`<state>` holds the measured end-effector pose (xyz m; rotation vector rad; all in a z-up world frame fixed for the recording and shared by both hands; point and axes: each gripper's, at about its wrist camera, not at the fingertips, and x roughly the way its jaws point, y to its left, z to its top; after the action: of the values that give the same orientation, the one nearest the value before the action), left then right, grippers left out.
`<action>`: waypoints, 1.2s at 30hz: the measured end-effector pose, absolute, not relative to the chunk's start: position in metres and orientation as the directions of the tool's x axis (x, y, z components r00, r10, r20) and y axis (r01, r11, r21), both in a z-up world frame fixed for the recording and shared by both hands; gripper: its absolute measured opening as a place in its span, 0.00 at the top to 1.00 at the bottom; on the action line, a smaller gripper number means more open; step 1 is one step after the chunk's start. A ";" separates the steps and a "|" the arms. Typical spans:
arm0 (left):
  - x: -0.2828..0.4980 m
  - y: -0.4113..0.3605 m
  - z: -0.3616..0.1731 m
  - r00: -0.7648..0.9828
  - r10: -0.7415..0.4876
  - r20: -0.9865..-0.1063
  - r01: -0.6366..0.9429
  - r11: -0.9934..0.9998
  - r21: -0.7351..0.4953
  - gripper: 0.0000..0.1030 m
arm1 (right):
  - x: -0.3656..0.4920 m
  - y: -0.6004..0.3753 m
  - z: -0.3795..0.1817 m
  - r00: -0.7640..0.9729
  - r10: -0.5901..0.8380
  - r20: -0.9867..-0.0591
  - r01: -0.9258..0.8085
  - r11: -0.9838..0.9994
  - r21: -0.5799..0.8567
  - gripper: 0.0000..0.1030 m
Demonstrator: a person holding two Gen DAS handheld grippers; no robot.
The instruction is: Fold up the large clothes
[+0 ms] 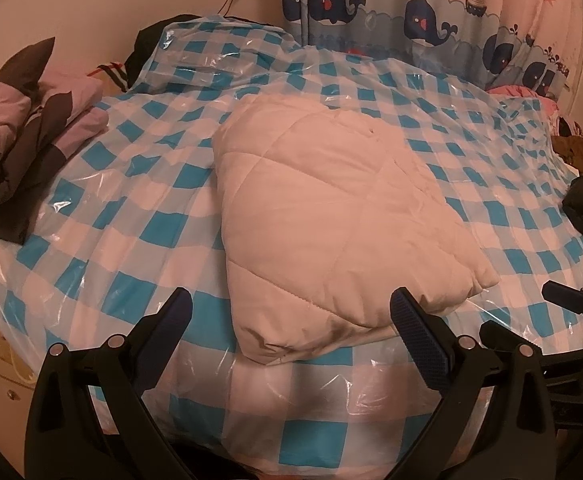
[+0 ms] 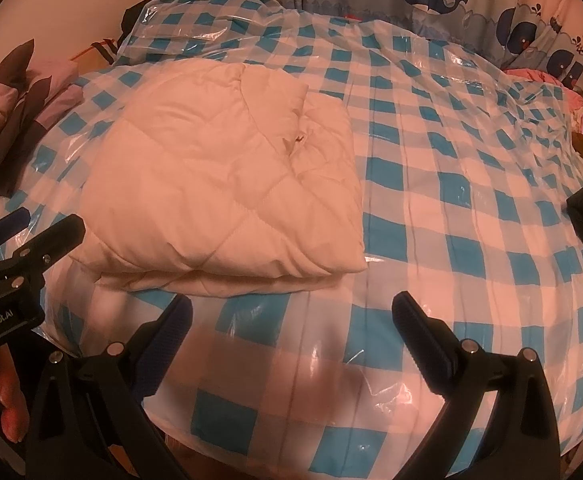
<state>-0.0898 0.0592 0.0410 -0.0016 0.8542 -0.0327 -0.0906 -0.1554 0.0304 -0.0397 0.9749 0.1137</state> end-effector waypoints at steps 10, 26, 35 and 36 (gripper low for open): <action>-0.090 0.056 0.042 0.656 -0.033 -0.754 0.033 0.999 -0.016 0.07 | -0.091 -0.156 0.030 0.554 0.080 -0.829 -0.114 0.993 0.019 0.07; -0.090 0.056 0.042 0.655 -0.033 -0.755 0.030 0.999 -0.017 0.07 | -0.093 -0.154 0.024 0.548 0.084 -0.832 -0.122 0.992 0.020 0.07; -0.090 0.054 0.042 0.655 -0.032 -0.755 0.028 0.999 -0.018 0.07 | -0.094 -0.154 0.022 0.545 0.085 -0.834 -0.121 0.992 0.022 0.07; -0.090 0.054 0.042 0.655 -0.032 -0.755 0.028 0.999 -0.018 0.07 | -0.094 -0.154 0.022 0.546 0.085 -0.834 -0.122 0.992 0.021 0.07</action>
<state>-0.0902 0.0539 0.0416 -0.0048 0.8559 -0.0343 -0.0937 -0.1541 0.0223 -0.0409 0.9861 0.1224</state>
